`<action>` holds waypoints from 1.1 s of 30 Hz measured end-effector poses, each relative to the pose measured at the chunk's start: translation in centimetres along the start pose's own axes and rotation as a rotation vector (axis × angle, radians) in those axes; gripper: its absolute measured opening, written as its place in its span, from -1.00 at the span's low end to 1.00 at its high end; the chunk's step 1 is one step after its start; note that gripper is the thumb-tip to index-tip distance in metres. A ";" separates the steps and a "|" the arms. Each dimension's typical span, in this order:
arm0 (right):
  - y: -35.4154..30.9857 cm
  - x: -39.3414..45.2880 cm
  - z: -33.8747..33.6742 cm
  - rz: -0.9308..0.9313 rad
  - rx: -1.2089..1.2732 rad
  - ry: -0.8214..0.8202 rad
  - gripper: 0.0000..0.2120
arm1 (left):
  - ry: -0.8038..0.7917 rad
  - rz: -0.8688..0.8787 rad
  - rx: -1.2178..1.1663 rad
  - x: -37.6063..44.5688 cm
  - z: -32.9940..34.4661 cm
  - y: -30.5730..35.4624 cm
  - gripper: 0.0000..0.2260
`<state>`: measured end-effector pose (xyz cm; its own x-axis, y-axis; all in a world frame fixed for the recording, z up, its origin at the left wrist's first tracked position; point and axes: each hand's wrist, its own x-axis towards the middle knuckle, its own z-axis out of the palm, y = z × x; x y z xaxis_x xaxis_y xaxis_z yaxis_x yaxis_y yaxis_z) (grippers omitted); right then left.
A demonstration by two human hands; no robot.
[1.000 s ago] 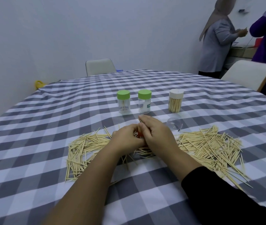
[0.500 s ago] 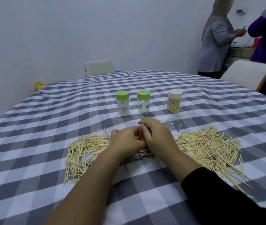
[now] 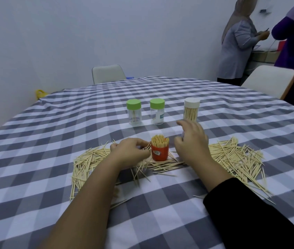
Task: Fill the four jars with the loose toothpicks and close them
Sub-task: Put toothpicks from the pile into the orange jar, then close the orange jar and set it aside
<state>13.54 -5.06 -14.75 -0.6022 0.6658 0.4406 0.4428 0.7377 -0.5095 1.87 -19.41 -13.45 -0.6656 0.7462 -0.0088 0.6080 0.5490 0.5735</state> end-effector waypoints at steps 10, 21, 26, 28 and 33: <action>0.7 0.2 0.2 0.080 0.014 -0.046 -0.50 | 0.178 -0.078 0.202 0.6 0.5 0.0 -0.71; -1.3 0.5 0.3 0.606 1.130 0.002 -0.72 | 0.100 0.158 0.063 -0.6 2.1 1.9 -0.43; -2.0 0.0 0.8 0.665 1.340 -0.097 -0.74 | 0.132 0.183 0.023 -1.2 2.1 2.8 -0.58; -2.1 -0.1 0.7 0.641 1.373 -0.118 -0.76 | 0.138 0.179 0.012 -1.4 2.1 3.0 -0.49; -2.2 -0.2 0.8 0.641 1.387 -0.157 -0.73 | 0.086 0.092 0.001 -0.8 2.4 2.7 -0.33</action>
<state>12.16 -6.94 -14.34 -0.6592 0.7370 -0.1493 -0.2477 -0.4003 -0.8823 5.11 -17.64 -13.87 -0.6416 0.7584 0.1144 0.6686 0.4799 0.5681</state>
